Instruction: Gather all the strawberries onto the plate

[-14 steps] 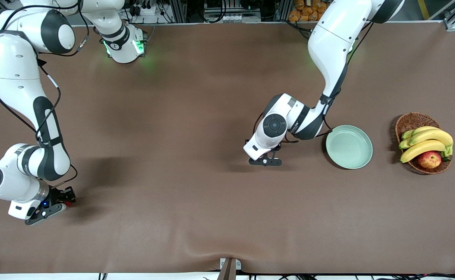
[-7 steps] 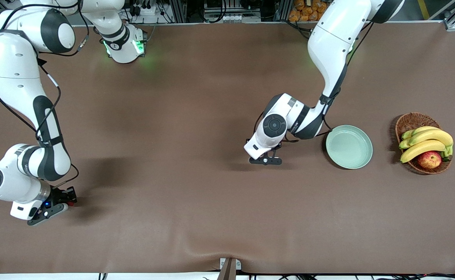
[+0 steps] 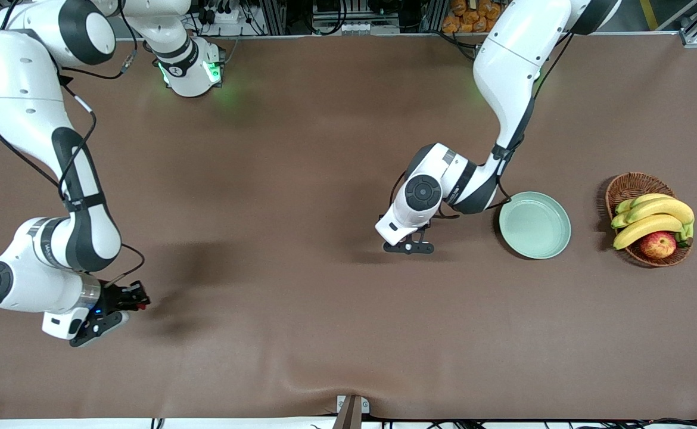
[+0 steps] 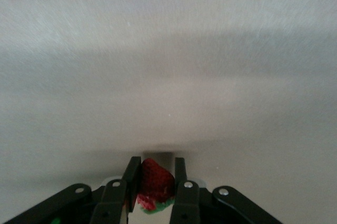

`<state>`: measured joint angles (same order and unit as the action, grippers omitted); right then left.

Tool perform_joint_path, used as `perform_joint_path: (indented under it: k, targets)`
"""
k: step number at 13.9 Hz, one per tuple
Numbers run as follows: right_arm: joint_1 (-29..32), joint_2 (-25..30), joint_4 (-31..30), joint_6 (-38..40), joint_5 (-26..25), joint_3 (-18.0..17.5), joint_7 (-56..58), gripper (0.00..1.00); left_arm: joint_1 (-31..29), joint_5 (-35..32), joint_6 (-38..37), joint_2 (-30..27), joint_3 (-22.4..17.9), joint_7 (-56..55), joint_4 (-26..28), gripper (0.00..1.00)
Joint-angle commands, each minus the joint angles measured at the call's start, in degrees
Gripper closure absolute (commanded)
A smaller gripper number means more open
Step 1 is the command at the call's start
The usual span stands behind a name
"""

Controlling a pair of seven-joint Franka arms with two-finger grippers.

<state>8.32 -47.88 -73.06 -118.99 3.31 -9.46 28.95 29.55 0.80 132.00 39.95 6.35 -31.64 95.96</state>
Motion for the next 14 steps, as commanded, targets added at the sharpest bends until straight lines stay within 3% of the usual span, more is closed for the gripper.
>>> perform_joint_path:
  k: [1,5,9,12,14]
  targets:
    - [-1.4,3.2,-0.9,3.1,0.3,-2.6,-9.7,1.0,-4.0,-1.6,-5.1,-6.4,-0.2,-1.0,0.4,0.89]
    - [-7.5,5.9,-1.0,4.9,0.3,-2.8,-24.8,1.0,-11.1,-1.8,-8.3,-11.9,-0.5,4.8,0.5,0.88]
    - [-15.3,5.8,-0.5,3.3,0.2,-3.1,-43.2,1.0,-21.0,-1.9,-11.1,-13.5,-0.1,18.9,2.4,0.89]
    - [-22.4,5.2,-0.4,-2.4,0.2,-3.0,-55.5,1.0,-25.2,-4.9,-10.5,-17.6,-0.1,20.8,8.5,0.9]
    - [-27.3,4.5,-0.4,-5.1,0.0,-3.0,-63.9,1.0,-27.9,-7.1,-6.2,-19.6,0.1,22.8,13.7,0.9]
